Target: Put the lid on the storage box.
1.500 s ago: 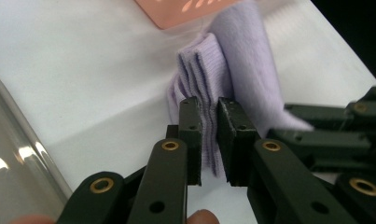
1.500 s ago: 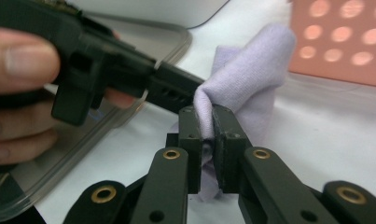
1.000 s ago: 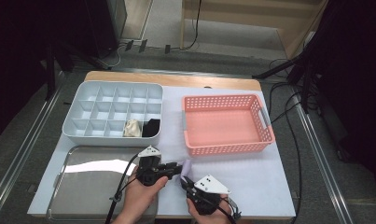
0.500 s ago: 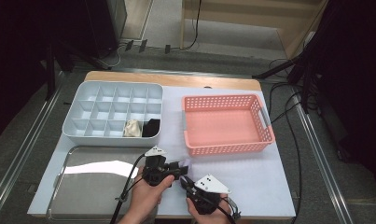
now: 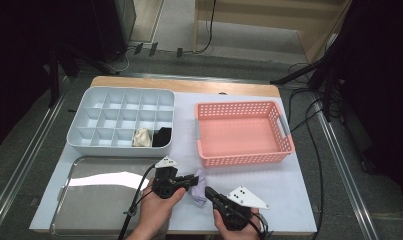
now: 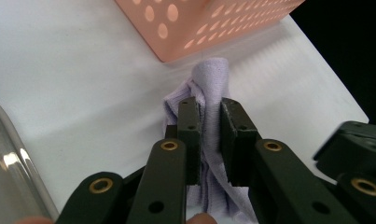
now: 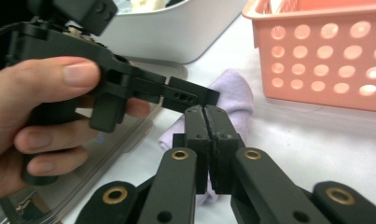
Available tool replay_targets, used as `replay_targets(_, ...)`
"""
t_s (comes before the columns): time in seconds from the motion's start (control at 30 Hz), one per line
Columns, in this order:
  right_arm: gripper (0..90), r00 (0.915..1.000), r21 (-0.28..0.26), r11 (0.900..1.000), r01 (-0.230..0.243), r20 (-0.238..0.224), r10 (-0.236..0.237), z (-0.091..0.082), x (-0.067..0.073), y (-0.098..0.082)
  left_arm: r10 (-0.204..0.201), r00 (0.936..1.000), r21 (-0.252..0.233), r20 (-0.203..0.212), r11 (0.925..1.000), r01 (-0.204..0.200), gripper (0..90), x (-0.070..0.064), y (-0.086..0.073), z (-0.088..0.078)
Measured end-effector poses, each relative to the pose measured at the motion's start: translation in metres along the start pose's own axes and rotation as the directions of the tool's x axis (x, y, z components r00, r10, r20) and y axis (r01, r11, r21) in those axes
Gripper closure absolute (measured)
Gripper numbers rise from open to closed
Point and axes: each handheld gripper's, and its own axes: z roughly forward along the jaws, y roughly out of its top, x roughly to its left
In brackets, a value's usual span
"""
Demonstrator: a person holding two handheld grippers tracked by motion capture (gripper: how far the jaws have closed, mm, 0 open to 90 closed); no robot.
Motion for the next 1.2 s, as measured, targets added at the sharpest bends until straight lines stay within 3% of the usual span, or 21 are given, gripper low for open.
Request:
replay_targets(0.23,89.2,0.9978,0.088,0.994,0.062,-0.027,-0.060,0.027,0.014,-0.012,-0.011,0.9999,0.006,0.003,0.9999,0.011,80.2,0.002,0.000,0.001)
replay_targets(0.37,90.0,0.9988,0.107,0.993,0.045,-0.023,-0.043,0.031,0.012,-0.014,-0.007,1.0000,0.004,0.002,1.0000,0.007,78.6,0.002,0.000,0.001)
replay_targets(0.47,90.0,0.9987,0.106,0.993,0.048,-0.020,-0.047,0.031,0.012,-0.016,-0.011,0.9999,0.019,-0.004,0.9998,0.011,60.7,0.004,0.000,0.002)
replay_targets(0.6,90.0,0.9981,0.107,0.992,0.061,-0.016,-0.060,0.031,0.013,-0.016,-0.032,0.9994,0.044,-0.014,0.9985,0.033,44.8,0.005,-0.002,0.006)
replay_targets(0.83,90.0,0.9984,0.113,0.992,0.055,-0.020,-0.053,0.029,0.011,-0.017,-0.092,0.9940,0.080,0.059,0.9930,0.088,49.8,0.007,-0.002,0.014)
replay_targets(1.03,90.0,0.9982,0.111,0.992,0.058,-0.021,-0.056,0.029,0.011,-0.018,-0.048,0.9966,0.094,0.067,0.9947,0.042,68.9,0.005,-0.004,0.015)
replay_targets(1.2,87.5,0.9983,0.104,0.994,0.040,-0.047,-0.035,0.027,0.009,-0.017,-0.014,0.9972,0.075,0.073,0.9972,0.008,73.0,0.003,-0.005,0.011)
